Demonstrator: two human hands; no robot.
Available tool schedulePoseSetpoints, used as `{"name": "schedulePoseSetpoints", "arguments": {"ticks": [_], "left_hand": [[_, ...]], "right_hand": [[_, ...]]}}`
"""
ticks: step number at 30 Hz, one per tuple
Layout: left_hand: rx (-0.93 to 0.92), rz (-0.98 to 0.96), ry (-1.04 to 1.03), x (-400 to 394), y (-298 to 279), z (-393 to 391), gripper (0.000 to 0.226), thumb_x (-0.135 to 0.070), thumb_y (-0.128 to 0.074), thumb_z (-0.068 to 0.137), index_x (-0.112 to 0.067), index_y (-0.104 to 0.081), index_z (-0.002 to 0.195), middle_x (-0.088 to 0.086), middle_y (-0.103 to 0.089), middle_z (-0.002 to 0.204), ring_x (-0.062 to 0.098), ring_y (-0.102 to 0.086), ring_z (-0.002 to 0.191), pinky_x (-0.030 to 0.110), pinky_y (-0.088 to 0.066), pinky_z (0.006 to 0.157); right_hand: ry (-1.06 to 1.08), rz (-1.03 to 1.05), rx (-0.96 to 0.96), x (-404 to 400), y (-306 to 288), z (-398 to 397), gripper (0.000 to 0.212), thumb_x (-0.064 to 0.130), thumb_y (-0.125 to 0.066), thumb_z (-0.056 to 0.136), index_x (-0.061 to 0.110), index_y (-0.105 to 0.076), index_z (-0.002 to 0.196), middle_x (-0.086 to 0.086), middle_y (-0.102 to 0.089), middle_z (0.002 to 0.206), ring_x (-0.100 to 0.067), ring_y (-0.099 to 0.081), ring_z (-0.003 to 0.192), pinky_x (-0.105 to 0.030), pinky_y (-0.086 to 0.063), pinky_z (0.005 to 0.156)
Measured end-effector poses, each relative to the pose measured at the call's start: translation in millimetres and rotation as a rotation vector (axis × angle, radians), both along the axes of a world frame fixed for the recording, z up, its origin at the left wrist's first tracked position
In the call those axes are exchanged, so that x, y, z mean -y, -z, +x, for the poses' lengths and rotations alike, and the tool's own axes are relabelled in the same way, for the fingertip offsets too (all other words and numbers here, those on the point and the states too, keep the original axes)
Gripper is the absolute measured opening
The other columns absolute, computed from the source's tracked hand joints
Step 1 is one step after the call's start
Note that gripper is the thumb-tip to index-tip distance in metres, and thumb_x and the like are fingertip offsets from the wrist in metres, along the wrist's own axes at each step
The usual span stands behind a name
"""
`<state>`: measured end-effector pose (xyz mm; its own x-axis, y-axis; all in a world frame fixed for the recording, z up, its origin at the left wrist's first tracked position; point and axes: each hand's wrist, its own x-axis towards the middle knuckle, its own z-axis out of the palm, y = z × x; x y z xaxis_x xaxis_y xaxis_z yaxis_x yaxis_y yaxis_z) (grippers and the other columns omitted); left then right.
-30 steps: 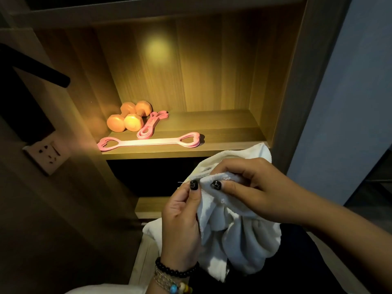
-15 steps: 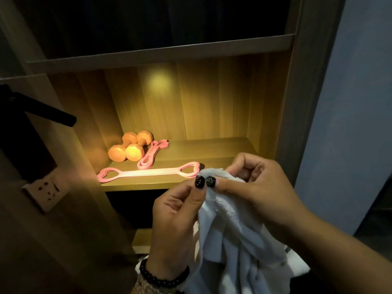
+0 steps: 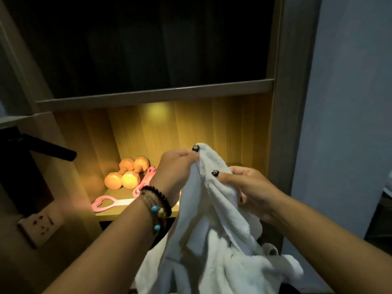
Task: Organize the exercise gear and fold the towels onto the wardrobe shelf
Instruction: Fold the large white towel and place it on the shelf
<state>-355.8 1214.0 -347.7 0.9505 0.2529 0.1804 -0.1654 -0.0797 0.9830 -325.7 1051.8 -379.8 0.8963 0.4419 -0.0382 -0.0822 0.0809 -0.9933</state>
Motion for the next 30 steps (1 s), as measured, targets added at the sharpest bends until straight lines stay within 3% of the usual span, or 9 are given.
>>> {"name": "schedulePoseSetpoints", "arguments": {"ticks": [5, 9, 11, 13, 16, 20, 24, 26, 30], "left_hand": [[0.123, 0.175, 0.029, 10, -92, 46, 0.029, -0.003, -0.053, 0.089, -0.011, -0.061, 0.062, 0.010, -0.055, 0.071, 0.023, -0.052, 0.073, 0.032, -0.042, 0.069], [0.150, 0.077, -0.016, 4, -155, 62, 0.006, -0.012, -0.060, 0.069, -0.010, -0.056, 0.066, 0.005, -0.050, 0.065, 0.022, -0.049, 0.070, 0.035, -0.040, 0.069], [0.183, 0.038, -0.056, -2, -180, 64, 0.009, -0.016, -0.061, 0.064, -0.012, -0.054, 0.058, 0.001, -0.051, 0.060, 0.020, -0.051, 0.063, 0.033, -0.042, 0.066], [0.244, 0.002, -0.098, -11, -205, 67, 0.016, -0.011, -0.060, 0.074, -0.009, -0.056, 0.059, 0.001, -0.051, 0.061, 0.019, -0.050, 0.058, 0.029, -0.042, 0.059], [0.321, 0.001, -0.227, -23, -239, 71, 0.022, -0.003, -0.052, 0.084, -0.009, -0.050, 0.063, 0.001, -0.042, 0.058, 0.014, -0.042, 0.048, 0.022, -0.034, 0.047], [0.354, -0.086, -0.343, -36, -264, 78, 0.022, -0.006, -0.051, 0.084, -0.012, -0.045, 0.064, -0.002, -0.042, 0.055, 0.012, -0.042, 0.047, 0.023, -0.035, 0.049], [0.385, -0.124, -0.425, -62, -270, 87, 0.017, -0.009, -0.051, 0.089, -0.014, -0.051, 0.073, -0.003, -0.046, 0.062, 0.011, -0.046, 0.055, 0.026, -0.041, 0.059], [0.361, -0.145, -0.476, -80, -263, 93, 0.012, -0.012, -0.053, 0.089, -0.015, -0.057, 0.078, -0.003, -0.049, 0.065, 0.013, -0.049, 0.059, 0.029, -0.043, 0.065], [0.325, 0.009, -0.514, -114, -242, 98, 0.027, -0.011, -0.049, 0.092, -0.020, -0.046, 0.067, -0.004, -0.044, 0.067, 0.011, -0.045, 0.060, 0.023, -0.040, 0.059]], "right_hand": [[0.063, 0.026, 0.150, -2, -73, 25, 0.030, 0.027, -0.073, 0.080, 0.007, -0.070, 0.101, -0.005, -0.074, 0.092, -0.021, -0.069, 0.085, -0.035, -0.054, 0.075], [0.126, -0.075, 0.403, -2, -133, 42, 0.038, 0.036, -0.077, 0.077, 0.007, -0.070, 0.100, -0.006, -0.073, 0.096, -0.020, -0.070, 0.087, -0.032, -0.059, 0.073], [0.160, -0.113, 0.518, 0, -152, 50, 0.039, 0.039, -0.077, 0.076, 0.006, -0.070, 0.095, -0.005, -0.073, 0.087, -0.015, -0.068, 0.076, -0.027, -0.057, 0.066], [0.145, -0.133, 0.574, 6, -161, 58, 0.031, 0.036, -0.077, 0.078, 0.008, -0.069, 0.086, 0.001, -0.070, 0.073, -0.010, -0.064, 0.061, -0.021, -0.051, 0.053], [-0.005, -0.242, 0.560, 16, -155, 69, 0.018, 0.031, -0.076, 0.078, 0.016, -0.071, 0.087, 0.005, -0.073, 0.076, -0.011, -0.069, 0.068, -0.021, -0.052, 0.059], [-0.200, -0.415, 0.431, 22, -129, 83, 0.032, 0.030, -0.081, 0.073, 0.013, -0.073, 0.099, -0.005, -0.075, 0.096, -0.022, -0.071, 0.089, -0.033, -0.058, 0.078], [-0.283, -0.945, 0.428, 34, -93, 104, 0.058, 0.052, -0.089, 0.049, 0.019, -0.075, 0.094, 0.001, -0.074, 0.095, -0.017, -0.071, 0.085, -0.032, -0.059, 0.080], [-0.282, -1.103, 0.391, 41, -71, 119, 0.074, 0.056, -0.089, 0.041, 0.019, -0.073, 0.102, 0.003, -0.073, 0.099, -0.014, -0.070, 0.090, -0.030, -0.058, 0.082], [-0.183, -1.219, 0.401, 56, -58, 134, 0.056, 0.049, -0.085, 0.058, 0.023, -0.069, 0.104, 0.005, -0.068, 0.104, -0.014, -0.065, 0.096, -0.025, -0.056, 0.083]]}}
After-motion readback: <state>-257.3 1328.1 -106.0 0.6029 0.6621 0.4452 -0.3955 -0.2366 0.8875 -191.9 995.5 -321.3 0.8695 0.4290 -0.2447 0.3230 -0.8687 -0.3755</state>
